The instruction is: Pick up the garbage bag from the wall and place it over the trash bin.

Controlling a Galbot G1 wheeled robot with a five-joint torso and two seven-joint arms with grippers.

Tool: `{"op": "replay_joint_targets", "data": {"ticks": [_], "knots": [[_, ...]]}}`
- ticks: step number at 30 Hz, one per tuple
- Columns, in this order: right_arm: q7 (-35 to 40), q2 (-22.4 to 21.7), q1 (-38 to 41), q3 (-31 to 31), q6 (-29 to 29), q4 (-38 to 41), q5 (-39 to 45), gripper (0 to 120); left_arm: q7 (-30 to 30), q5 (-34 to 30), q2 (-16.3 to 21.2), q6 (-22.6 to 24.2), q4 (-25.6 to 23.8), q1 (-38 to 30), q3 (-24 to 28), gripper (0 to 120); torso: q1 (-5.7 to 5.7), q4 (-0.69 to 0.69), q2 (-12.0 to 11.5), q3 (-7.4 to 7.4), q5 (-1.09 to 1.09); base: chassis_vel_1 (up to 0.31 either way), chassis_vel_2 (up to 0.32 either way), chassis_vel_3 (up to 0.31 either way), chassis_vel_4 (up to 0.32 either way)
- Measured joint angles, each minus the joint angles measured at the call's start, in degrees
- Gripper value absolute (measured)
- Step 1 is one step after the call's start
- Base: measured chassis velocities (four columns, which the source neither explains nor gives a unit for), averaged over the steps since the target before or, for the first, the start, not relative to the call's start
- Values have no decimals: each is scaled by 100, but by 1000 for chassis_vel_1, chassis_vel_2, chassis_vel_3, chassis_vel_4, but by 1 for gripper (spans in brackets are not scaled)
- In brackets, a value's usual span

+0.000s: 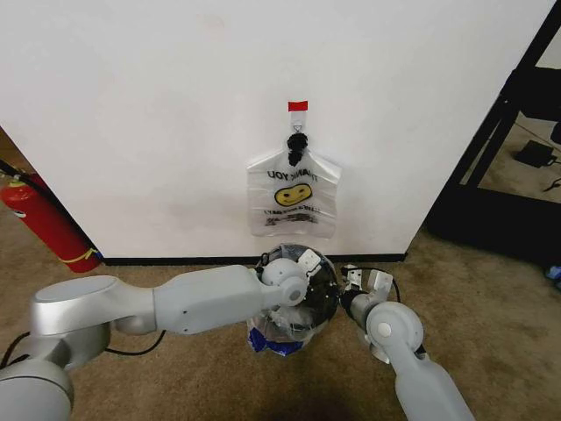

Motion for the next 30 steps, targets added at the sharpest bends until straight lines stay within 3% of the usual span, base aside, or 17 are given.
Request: {"op": "replay_joint_targets", "data": {"ticks": [18, 24, 30], "knots": [[12, -9, -225, 48, -5, 244, 199, 0, 698, 919, -499, -107, 1345, 463, -1, 0, 0, 0, 0, 0, 0, 0, 0, 0, 0], [-19, 11, -236, 28, -4, 195, 94, 0, 718, 979, -494, -169, 1304, 621, -157, 0, 0, 0, 0, 0, 0, 0, 0, 0, 0], [-41, 11, -158, 29, 14, 65, 15, 0, 485, 752, -297, -138, 694, 550, -306, 0, 0, 1, 0, 0, 0, 0, 0, 0, 0]]}}
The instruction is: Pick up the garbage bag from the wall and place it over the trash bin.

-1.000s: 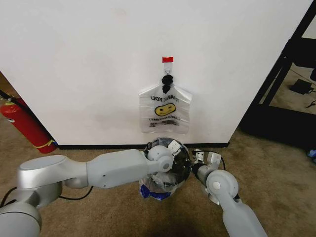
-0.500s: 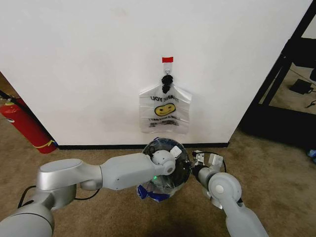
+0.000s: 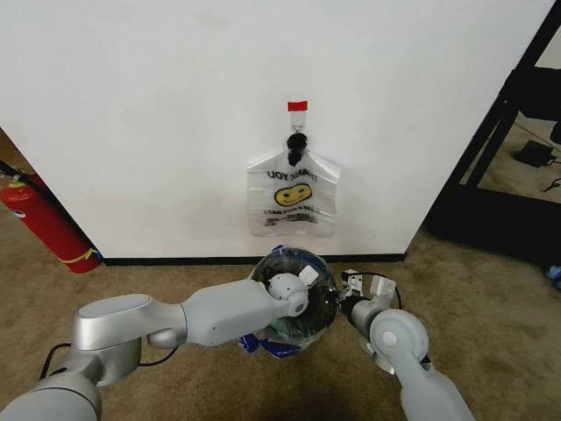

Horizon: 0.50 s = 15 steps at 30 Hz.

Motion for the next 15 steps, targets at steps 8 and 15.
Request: {"op": "replay_joint_targets", "data": {"ticks": [8, 15], "knots": [[-55, 37, 108, 38, 79, -267, -166, 0, -357, -460, 534, 128, -1307, -393, 38, 0, 0, 0, 1, 0, 0, 0, 0, 0, 0], [-63, 61, 75, 30, 92, -195, -200, 0, -373, -409, 671, 135, -1211, -506, 370, 0, 0, 0, 1, 0, 0, 0, 0, 0, 0]]}}
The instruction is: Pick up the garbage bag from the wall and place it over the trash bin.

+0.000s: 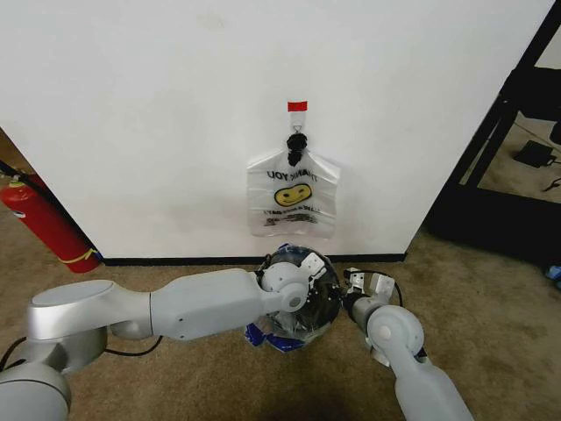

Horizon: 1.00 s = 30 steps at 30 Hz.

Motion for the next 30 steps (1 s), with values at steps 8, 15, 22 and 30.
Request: {"op": "replay_joint_targets", "data": {"ticks": [8, 15, 22, 30], "knots": [[-7, -50, -30, -25, -1, 191, 102, 0, 80, 379, -160, 2, 635, 109, 454, 0, 0, 1, 0, 0, 1, 0, 0, 0, 0], [37, -103, -63, 21, -10, 292, 307, 0, 154, 437, -458, 1, 1095, 275, 384, 0, 0, -1, 0, 0, 1, 0, 0, 0, 0], [41, -52, -105, 29, -4, 243, 295, 0, 227, 530, -519, 0, 1217, 371, 157, 0, 0, 0, 0, 0, -1, 0, 0, 0, 0], [11, 80, 6, -21, 28, -29, 119, 0, 97, 341, -393, -1, 731, 428, -109, 0, 0, 0, 0, 0, 0, 0, 0, 0, 0]]}}
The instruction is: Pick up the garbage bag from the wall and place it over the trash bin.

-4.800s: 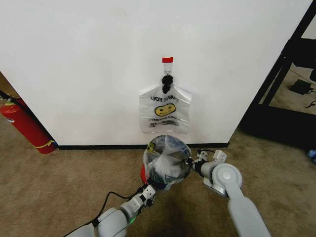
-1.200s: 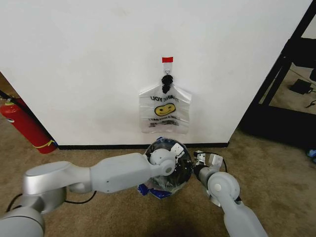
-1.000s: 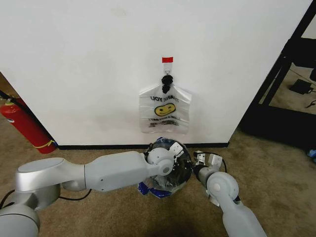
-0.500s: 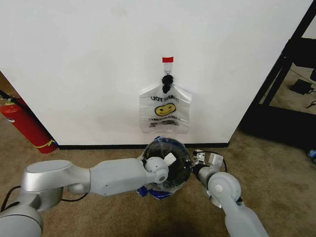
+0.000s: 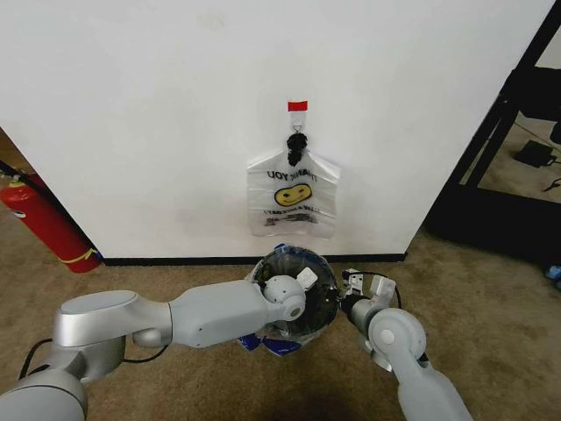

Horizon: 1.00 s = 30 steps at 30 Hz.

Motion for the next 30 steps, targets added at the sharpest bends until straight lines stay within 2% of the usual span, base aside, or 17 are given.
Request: {"op": "replay_joint_targets", "data": {"ticks": [3, 7, 9, 11, 12, 14, 16, 17, 19, 21, 23, 25, 28, 30], "knots": [[0, 8, 29, 10, 9, -76, -22, 0, -65, -94, 91, 0, -239, 3, -77, 0, 0, 0, 0, 0, -1, 0, 0, 0, 0], [-6, 9, 84, 74, 56, -316, -60, 0, -263, -425, 559, -1, -1276, 41, -474, 0, 0, -3, 0, 0, -1, 0, 0, 0, 0], [-6, 13, 91, 85, 61, -341, -60, 0, -277, -460, 644, -1, -1453, 53, -540, 0, 0, -2, 0, 0, 0, 0, 0, 0, 0], [-9, 41, 112, 132, 82, -419, -57, 0, -323, -517, 868, -133, -2018, 111, -795, 0, 0, 1, 0, 0, -1, 0, 0, 0, 0], [-10, 48, 113, 144, 87, -428, -55, 0, -328, -517, 908, -180, -2121, 129, -860, 0, 0, 1, 0, 0, -1, 0, 0, 0, 0], [-11, 96, 117, 238, 133, -458, -40, 0, -331, -447, 1180, -484, -2815, 375, -1569, 0, 0, -5, 0, 0, -1, 0, 0, 0, 0], [-5, 132, 132, 284, 168, -458, -4, 0, -267, -378, 1366, -594, -3061, 631, -2120, 0, 0, -4, 0, 0, -1, 0, 0, 0, 0], [-5, 132, 132, 284, 168, -458, -4, 0, -267, -378, 1366, -594, -3061, 631, -2120, 0, 0, -4, 0, 0, -1, 0, 0, 0, 0], [15, 167, 143, 404, 181, -420, 108, 0, 56, -280, 1726, -862, -3308, 1178, -2912, 0, 0, 2, 0, 0, -1, 0, 0, 0, 0], [32, 163, 141, 493, 185, -379, 180, 0, 207, -262, 1925, -1007, -3411, 1628, -3400, 0, 0, 2, 0, 0, -3, 0, 0, 0, 0], [59, 125, 141, 577, 188, -338, 271, 0, 400, -260, 2115, -1148, -3547, 2304, -4120, 0, 0, -1, 0, 0, -5, 0, 0, 0, 0], [67, 116, 140, 598, 188, -328, 291, 0, 444, -253, 2156, -1189, -3587, 2474, -4308, 0, 0, 0, 0, 0, -4, 0, 0, 0, 0], [97, 90, 109, 726, 188, -241, 410, 0, 763, 32, 2250, -1521, -3750, 3313, -4993, 13, 0, 0, 0, 0, -2, 0, 0, 0, 0], [108, 69, 18, 867, 184, -124, 487, 0, 1094, 753, 2218, -1926, -3667, 4015, -5414, 23, -1, -1, 0, -1, -1, 0, 0, 0, 0]]}}
